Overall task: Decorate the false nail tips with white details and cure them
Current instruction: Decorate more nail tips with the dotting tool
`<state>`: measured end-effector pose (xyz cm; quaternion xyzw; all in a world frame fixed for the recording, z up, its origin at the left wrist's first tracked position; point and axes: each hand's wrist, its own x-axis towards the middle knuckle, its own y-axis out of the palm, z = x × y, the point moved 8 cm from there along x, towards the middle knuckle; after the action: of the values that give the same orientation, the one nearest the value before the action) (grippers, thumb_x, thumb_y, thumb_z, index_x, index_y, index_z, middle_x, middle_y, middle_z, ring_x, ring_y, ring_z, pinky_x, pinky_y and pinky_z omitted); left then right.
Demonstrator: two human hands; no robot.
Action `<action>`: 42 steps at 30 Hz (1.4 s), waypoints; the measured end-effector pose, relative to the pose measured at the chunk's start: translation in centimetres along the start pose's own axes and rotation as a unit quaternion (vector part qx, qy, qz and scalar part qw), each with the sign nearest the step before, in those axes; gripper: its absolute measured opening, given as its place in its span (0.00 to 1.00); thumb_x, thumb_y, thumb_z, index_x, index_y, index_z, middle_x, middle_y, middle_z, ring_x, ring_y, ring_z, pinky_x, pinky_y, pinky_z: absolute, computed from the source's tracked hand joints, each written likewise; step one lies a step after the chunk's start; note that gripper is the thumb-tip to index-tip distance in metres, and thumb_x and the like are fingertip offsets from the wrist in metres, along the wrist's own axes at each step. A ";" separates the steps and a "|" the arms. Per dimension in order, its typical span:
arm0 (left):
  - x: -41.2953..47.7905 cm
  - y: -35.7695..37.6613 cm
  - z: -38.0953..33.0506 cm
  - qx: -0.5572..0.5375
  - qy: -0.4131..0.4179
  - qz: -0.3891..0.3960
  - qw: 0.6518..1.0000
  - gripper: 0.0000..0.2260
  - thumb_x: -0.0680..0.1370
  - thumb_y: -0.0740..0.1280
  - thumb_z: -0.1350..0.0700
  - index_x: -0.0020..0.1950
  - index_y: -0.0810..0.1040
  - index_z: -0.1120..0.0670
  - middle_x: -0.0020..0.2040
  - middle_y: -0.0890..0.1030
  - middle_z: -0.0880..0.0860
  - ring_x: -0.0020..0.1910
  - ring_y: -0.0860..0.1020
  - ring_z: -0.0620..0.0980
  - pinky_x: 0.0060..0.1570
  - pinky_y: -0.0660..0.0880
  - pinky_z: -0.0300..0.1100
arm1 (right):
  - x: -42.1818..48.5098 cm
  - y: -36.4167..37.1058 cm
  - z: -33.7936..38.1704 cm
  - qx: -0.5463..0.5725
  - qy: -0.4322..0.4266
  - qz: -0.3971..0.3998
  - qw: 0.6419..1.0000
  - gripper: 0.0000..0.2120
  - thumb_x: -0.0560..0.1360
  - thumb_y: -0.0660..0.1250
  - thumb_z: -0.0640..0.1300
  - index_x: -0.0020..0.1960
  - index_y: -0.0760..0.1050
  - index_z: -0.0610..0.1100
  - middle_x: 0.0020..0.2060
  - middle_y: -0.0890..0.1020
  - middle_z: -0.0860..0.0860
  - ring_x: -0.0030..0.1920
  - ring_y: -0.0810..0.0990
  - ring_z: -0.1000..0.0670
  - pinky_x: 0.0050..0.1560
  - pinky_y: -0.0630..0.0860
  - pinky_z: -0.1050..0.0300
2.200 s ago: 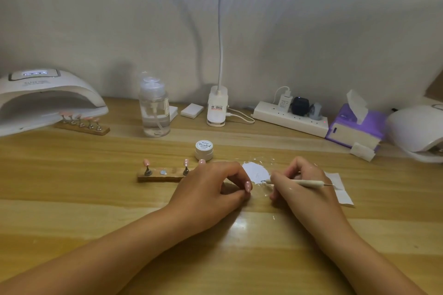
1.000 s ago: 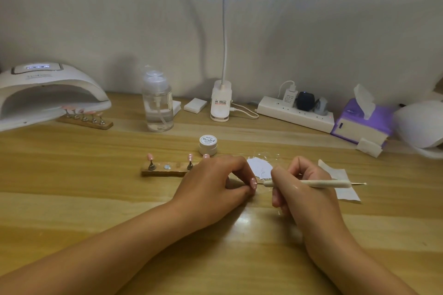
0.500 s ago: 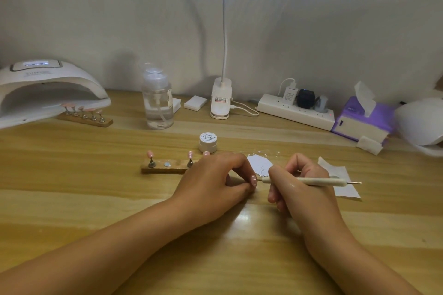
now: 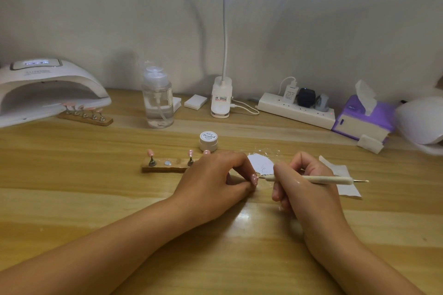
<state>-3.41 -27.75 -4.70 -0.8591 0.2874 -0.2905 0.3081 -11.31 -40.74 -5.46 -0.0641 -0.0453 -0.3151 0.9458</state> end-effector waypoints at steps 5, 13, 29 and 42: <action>0.0 0.0 0.0 0.008 0.003 0.006 1.000 0.04 0.74 0.72 0.50 0.42 0.78 0.41 0.46 0.81 0.36 0.37 0.76 0.37 0.58 0.64 0.35 | 0.0 -0.1 0.1 -0.002 -0.007 -0.006 1.000 0.17 0.69 0.66 0.37 0.26 0.65 0.48 0.19 0.73 0.45 0.21 0.65 0.52 0.22 0.62 0.62; 0.0 0.1 0.0 0.010 0.001 0.007 1.000 0.06 0.73 0.72 0.51 0.41 0.78 0.41 0.45 0.81 0.35 0.37 0.76 0.38 0.56 0.67 0.37 | 0.1 -0.1 -0.2 -0.036 -0.008 -0.009 0.999 0.15 0.67 0.67 0.41 0.26 0.65 0.48 0.18 0.72 0.48 0.22 0.67 0.52 0.28 0.62 0.59; -0.1 0.0 -0.1 0.007 0.002 0.002 1.000 0.07 0.73 0.73 0.52 0.40 0.78 0.40 0.43 0.79 0.34 0.37 0.77 0.40 0.54 0.70 0.39 | 0.1 0.1 -0.5 -0.053 0.000 0.000 0.999 0.07 0.60 0.64 0.46 0.27 0.67 0.48 0.19 0.74 0.47 0.26 0.69 0.48 0.31 0.64 0.54; 0.0 0.1 0.3 -0.006 0.004 0.001 1.000 0.06 0.74 0.72 0.52 0.40 0.78 0.41 0.41 0.79 0.31 0.35 0.76 0.36 0.54 0.66 0.35 | -0.1 -1.1 0.5 0.067 -0.010 -0.043 0.997 0.12 0.74 0.67 0.38 0.34 0.69 0.46 0.21 0.75 0.48 0.20 0.67 0.55 0.20 0.64 0.65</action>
<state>-3.30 -27.69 -4.95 -0.8595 0.2914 -0.2916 0.3022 -12.06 -41.51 -4.83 -0.0015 -0.0787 -0.3507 0.9332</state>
